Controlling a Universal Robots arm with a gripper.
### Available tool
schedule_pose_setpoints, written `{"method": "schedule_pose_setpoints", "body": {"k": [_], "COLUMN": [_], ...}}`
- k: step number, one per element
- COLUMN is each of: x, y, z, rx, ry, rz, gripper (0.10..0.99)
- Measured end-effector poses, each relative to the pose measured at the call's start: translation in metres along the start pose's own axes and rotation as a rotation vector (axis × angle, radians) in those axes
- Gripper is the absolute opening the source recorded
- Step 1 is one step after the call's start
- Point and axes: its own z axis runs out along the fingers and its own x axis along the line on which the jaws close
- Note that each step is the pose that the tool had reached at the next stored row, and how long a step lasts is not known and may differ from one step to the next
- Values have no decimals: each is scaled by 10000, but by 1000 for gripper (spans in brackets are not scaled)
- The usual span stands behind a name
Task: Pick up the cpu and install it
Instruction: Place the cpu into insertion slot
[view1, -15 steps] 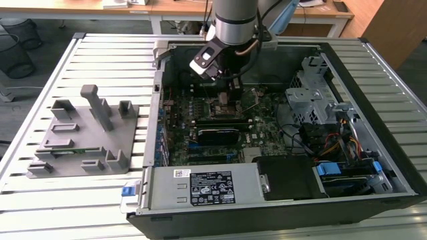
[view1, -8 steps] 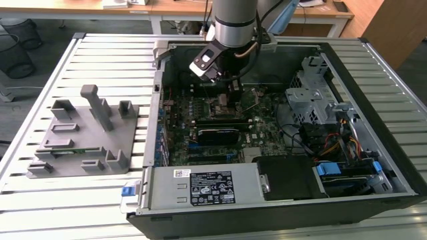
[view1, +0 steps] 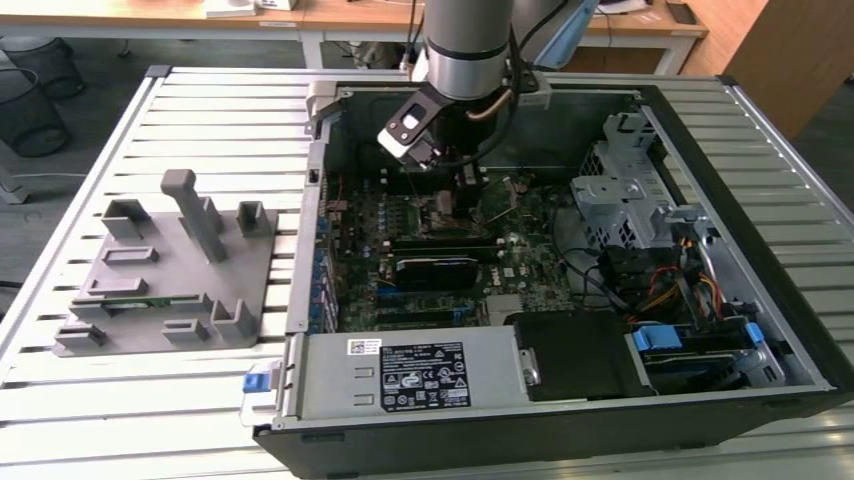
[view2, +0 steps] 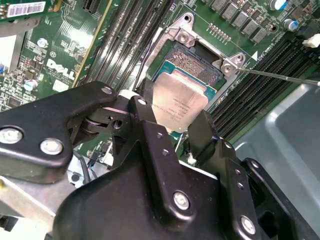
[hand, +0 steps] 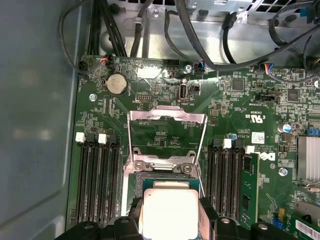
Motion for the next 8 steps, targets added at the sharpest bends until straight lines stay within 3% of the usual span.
{"method": "schedule_pose_setpoints", "body": {"k": [8], "x": [4], "y": [-12], "z": [70], "rx": [0], "ry": [-2], "rz": [24], "gripper": [525]}}
